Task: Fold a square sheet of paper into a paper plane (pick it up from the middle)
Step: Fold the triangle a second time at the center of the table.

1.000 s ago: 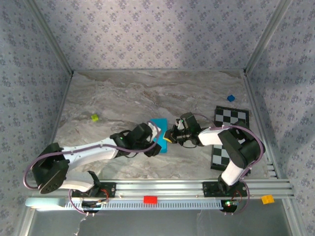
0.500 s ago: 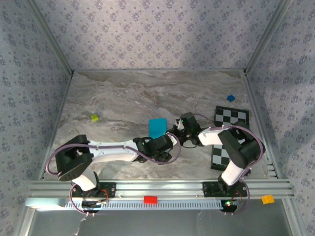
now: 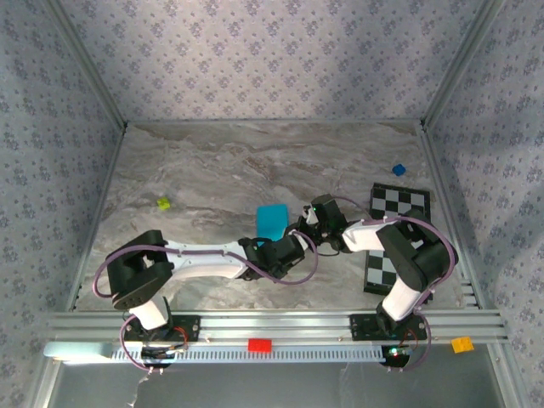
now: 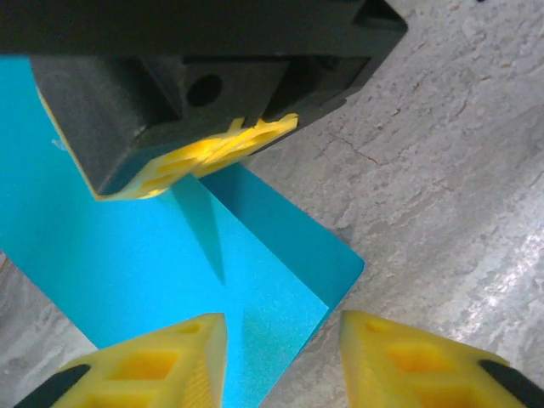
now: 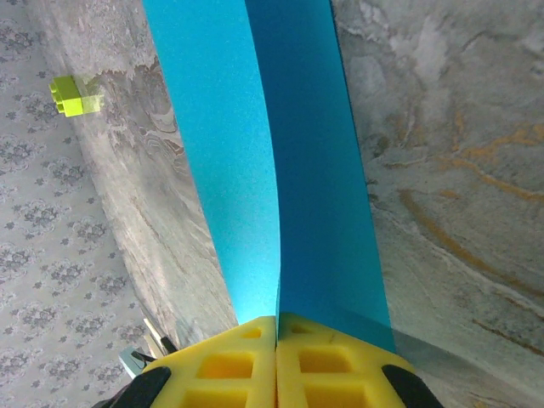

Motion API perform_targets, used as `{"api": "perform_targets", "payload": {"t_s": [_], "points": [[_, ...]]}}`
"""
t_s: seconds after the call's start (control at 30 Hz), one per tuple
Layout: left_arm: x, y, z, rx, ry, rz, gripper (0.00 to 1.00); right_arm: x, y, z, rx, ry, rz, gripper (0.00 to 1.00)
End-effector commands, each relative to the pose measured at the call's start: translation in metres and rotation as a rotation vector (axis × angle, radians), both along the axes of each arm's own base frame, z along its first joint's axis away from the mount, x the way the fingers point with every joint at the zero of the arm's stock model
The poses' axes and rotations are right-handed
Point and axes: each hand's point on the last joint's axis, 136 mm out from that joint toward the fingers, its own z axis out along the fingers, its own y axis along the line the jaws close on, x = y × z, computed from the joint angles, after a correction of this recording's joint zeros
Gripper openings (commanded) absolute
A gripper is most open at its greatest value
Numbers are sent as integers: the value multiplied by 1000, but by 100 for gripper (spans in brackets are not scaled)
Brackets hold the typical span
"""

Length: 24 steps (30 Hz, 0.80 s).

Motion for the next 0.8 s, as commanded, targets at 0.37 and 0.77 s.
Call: {"api": "perform_targets", "payload": {"t_s": [0.37, 0.77], "points": [[1, 0, 13, -31, -19, 18, 1, 0, -7, 2, -36, -12, 4, 15], [6, 3, 21, -130, 51, 77, 0, -1, -28, 5, -131, -53, -33, 31]]}}
